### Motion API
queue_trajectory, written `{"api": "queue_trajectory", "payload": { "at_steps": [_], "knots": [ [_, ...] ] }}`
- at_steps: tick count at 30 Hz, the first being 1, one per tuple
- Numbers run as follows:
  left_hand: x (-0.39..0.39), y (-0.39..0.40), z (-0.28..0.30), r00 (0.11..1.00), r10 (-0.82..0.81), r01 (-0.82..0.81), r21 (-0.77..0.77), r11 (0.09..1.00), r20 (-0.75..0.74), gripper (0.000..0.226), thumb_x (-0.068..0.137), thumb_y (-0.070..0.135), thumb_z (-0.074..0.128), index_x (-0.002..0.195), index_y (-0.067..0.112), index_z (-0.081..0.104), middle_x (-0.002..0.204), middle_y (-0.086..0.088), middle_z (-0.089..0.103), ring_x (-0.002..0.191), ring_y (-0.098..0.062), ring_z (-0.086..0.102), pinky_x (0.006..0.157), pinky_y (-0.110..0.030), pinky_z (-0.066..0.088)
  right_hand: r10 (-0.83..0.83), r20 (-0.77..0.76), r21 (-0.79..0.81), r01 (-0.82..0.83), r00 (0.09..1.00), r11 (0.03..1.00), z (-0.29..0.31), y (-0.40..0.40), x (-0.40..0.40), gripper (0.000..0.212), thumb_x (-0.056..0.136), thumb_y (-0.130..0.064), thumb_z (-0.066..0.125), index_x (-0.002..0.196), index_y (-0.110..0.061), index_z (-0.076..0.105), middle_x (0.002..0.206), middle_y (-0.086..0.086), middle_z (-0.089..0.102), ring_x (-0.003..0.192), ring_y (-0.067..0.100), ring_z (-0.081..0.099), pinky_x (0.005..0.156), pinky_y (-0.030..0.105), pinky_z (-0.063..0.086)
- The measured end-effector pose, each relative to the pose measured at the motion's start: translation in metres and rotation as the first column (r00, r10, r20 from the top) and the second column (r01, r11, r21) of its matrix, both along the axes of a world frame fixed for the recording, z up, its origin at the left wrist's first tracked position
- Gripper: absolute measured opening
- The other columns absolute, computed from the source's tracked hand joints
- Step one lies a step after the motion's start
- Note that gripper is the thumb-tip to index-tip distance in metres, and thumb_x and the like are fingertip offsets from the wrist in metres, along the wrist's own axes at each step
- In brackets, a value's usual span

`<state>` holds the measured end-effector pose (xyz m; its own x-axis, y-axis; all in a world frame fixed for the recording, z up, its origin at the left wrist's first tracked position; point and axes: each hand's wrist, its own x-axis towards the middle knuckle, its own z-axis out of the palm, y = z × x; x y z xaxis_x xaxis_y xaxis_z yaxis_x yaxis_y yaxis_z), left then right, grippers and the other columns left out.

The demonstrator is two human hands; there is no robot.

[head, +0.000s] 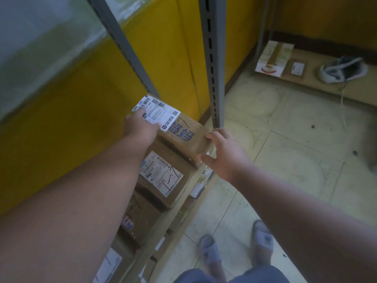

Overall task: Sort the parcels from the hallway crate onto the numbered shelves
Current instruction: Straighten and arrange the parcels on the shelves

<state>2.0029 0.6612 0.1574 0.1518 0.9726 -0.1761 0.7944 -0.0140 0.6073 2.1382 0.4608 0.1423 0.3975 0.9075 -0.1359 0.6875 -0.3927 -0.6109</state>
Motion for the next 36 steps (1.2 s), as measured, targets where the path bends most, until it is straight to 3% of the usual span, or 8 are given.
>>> {"api": "queue_trajectory", "payload": {
  "at_steps": [8, 11, 15, 20, 22, 28, 32, 36],
  "knots": [
    [0.000, -0.013, 0.009, 0.997, -0.021, 0.022, 0.013, 1.000, -0.073, 0.065, 0.092, 0.027, 0.071, 0.151, 0.024, 0.042, 0.149, -0.010, 0.040, 0.132, -0.032, 0.048, 0.100, -0.042, 0.046, -0.007, -0.013, 0.004, 0.007, 1.000, 1.000, 0.000, 0.000, 0.000, 0.065, 0.089, -0.045, 0.068, 0.144, -0.019, 0.044, 0.145, -0.003, 0.039, 0.119, 0.018, 0.053, 0.096, 0.029, 0.047],
    [-0.001, -0.024, 0.015, 0.997, -0.029, 0.030, 0.005, 1.000, -0.078, 0.064, 0.094, 0.028, 0.068, 0.152, 0.024, 0.040, 0.150, -0.009, 0.042, 0.129, -0.031, 0.050, 0.087, -0.037, 0.045, -0.004, -0.009, 0.003, 0.004, 1.000, 1.000, 0.001, -0.003, -0.001, 0.063, 0.090, -0.047, 0.066, 0.143, -0.021, 0.044, 0.147, -0.002, 0.037, 0.118, 0.019, 0.054, 0.094, 0.029, 0.047],
    [-0.011, -0.053, 0.022, 0.998, -0.046, 0.044, 0.038, 0.998, 0.046, 0.055, 0.094, 0.025, 0.067, 0.143, 0.014, 0.046, 0.142, -0.006, 0.053, 0.117, -0.022, 0.056, 0.081, -0.030, 0.043, -0.011, 0.025, 0.027, 0.010, 1.000, 1.000, 0.012, -0.012, 0.002, 0.059, 0.090, -0.050, 0.064, 0.139, -0.023, 0.045, 0.148, -0.001, 0.037, 0.115, 0.021, 0.057, 0.090, 0.028, 0.044],
    [-0.023, -0.107, 0.036, 0.991, 0.000, 0.006, -0.041, 0.999, 0.135, 0.059, 0.093, 0.027, 0.069, 0.146, 0.024, 0.042, 0.138, 0.003, 0.052, 0.109, -0.012, 0.055, 0.071, -0.021, 0.045, 0.023, 0.089, 0.086, -0.031, 0.996, 0.996, 0.048, -0.033, 0.006, 0.059, 0.092, -0.047, 0.062, 0.142, -0.022, 0.044, 0.140, -0.002, 0.046, 0.122, 0.020, 0.051, 0.089, 0.027, 0.042],
    [-0.029, -0.134, 0.039, 0.991, -0.028, 0.031, -0.018, 0.999, 0.132, 0.059, 0.092, 0.024, 0.069, 0.145, 0.019, 0.044, 0.136, -0.001, 0.053, 0.112, -0.013, 0.054, 0.079, -0.023, 0.043, 0.051, 0.085, 0.121, -0.061, 0.995, 0.991, 0.064, -0.044, 0.005, 0.057, 0.092, -0.047, 0.061, 0.141, -0.024, 0.044, 0.137, -0.005, 0.048, 0.121, 0.016, 0.050, 0.084, 0.024, 0.040],
    [-0.048, -0.217, 0.036, 0.997, 0.015, -0.016, 0.020, 1.000, 0.072, 0.054, 0.091, 0.025, 0.069, 0.141, 0.016, 0.051, 0.130, -0.001, 0.058, 0.109, -0.009, 0.054, 0.087, -0.020, 0.037, 0.245, 0.018, 0.239, -0.243, 0.969, 0.940, 0.087, -0.077, -0.009, 0.049, 0.088, -0.045, 0.066, 0.130, -0.022, 0.057, 0.126, -0.007, 0.055, 0.114, 0.015, 0.054, 0.083, 0.021, 0.039],
    [-0.069, -0.278, 0.021, 0.983, 0.172, -0.171, -0.022, 0.985, 0.063, 0.058, 0.080, 0.042, 0.067, 0.134, 0.021, 0.057, 0.119, 0.000, 0.062, 0.097, -0.013, 0.063, 0.089, -0.039, 0.054, 0.423, 0.035, 0.272, -0.416, 0.905, 0.868, 0.093, -0.090, -0.029, 0.050, 0.086, -0.041, 0.071, 0.128, -0.016, 0.060, 0.120, 0.001, 0.061, 0.107, 0.022, 0.059, 0.083, 0.030, 0.048],
    [-0.104, -0.337, 0.021, 0.948, 0.317, -0.318, -0.037, 0.947, -0.028, 0.049, 0.084, 0.031, 0.075, 0.129, 0.020, 0.059, 0.107, 0.004, 0.063, 0.087, -0.012, 0.062, 0.086, -0.037, 0.054, 0.592, 0.040, 0.257, -0.581, 0.805, 0.772, 0.107, -0.108, -0.068, 0.053, 0.089, -0.042, 0.068, 0.134, -0.017, 0.055, 0.127, -0.001, 0.058, 0.113, 0.017, 0.057, 0.087, 0.029, 0.047]
  ]
}}
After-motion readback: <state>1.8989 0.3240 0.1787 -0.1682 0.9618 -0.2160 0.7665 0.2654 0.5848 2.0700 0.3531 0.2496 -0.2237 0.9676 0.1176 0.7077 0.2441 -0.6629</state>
